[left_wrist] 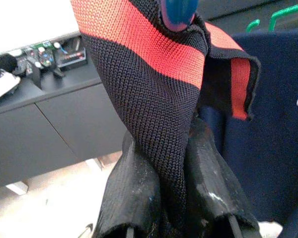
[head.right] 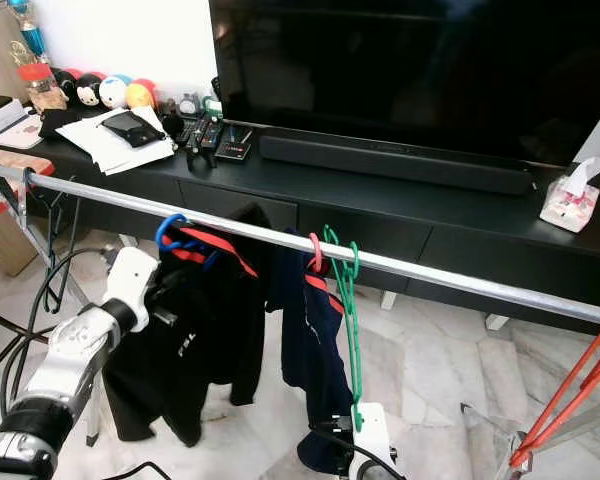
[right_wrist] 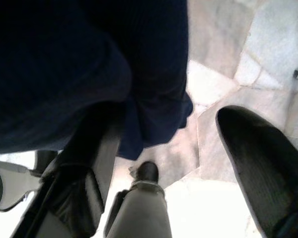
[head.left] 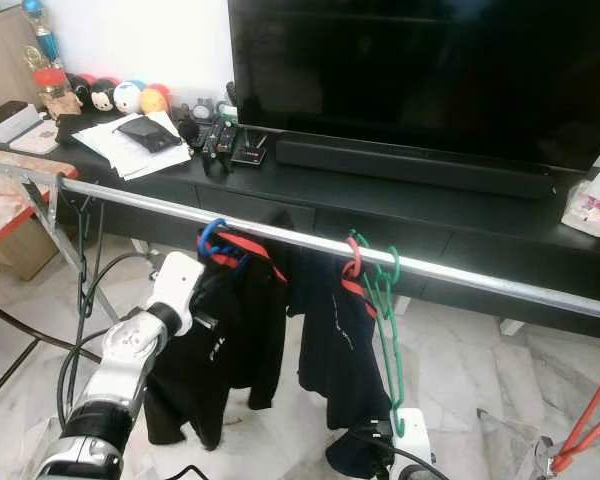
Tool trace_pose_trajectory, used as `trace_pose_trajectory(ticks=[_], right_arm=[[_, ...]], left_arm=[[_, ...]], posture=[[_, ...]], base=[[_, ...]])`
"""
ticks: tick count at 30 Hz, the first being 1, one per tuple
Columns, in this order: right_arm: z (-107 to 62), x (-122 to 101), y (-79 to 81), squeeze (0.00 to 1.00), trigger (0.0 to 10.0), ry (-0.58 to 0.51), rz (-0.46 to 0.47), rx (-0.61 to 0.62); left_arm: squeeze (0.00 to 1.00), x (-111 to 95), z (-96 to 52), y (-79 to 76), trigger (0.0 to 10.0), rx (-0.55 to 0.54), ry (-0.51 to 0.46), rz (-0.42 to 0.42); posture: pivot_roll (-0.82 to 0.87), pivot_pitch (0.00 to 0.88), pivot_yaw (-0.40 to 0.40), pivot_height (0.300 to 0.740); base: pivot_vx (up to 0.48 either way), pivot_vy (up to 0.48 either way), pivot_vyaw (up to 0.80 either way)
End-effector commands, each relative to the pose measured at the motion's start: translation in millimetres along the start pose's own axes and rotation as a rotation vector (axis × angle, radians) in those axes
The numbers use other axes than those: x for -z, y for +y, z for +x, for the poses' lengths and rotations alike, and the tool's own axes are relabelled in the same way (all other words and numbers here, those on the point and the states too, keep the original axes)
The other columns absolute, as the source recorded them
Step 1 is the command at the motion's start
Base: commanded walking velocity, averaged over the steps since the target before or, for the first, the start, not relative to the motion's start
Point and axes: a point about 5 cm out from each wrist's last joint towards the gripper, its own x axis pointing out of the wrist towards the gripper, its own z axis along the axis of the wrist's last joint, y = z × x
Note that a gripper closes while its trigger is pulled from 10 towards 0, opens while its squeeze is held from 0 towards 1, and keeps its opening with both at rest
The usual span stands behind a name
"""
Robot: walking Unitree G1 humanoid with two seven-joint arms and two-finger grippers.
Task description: Hang hanger
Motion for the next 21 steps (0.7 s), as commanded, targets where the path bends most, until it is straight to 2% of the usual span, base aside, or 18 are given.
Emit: trace_pose_trajectory(ticks=[1,8,11,17,21], right_arm=[[0.0,0.8,-0.3,0.0,10.0,0.009,-0.006,-0.001],[0.1,0.4,-0.3,0.0,10.0,0.009,-0.011,-0.004],[0.3,-0.4,-0.7,0.0,10.0,0.007,-0.013,-0.004],[0.3,-0.6,-1.4,0.0,10.0,0.008,-0.018,-0.005],[0.4,-0.6,-1.6,0.0,10.0,0.009,-0.02,-0.007]], left_arm=[[0.0,-7.0,6.4,0.5,10.0,0.013,-0.015,0.016],[0.0,-11.7,19.4,-0.9,10.0,-0.026,-0.009,-0.005],[0.0,-12.9,26.3,0.4,10.0,-0.081,0.011,-0.013],[0.0,-15.7,33.0,2.6,10.0,-0.149,0.02,-0.048],[0.0,-12.6,35.4,4.3,10.0,-0.195,0.069,-0.058]], posture=[[-0.05,0.034,-0.022,0.74],[-0.05,0.033,-0.023,0.74],[-0.06,0.033,-0.026,0.74],[-0.06,0.034,-0.027,0.74],[-0.06,0.036,-0.028,0.74]], base=[[0.0,0.0,0.0],[0.0,0.0,0.0],[0.0,0.0,0.0],[0.0,0.0,0.0],[0.0,0.0,0.0]])
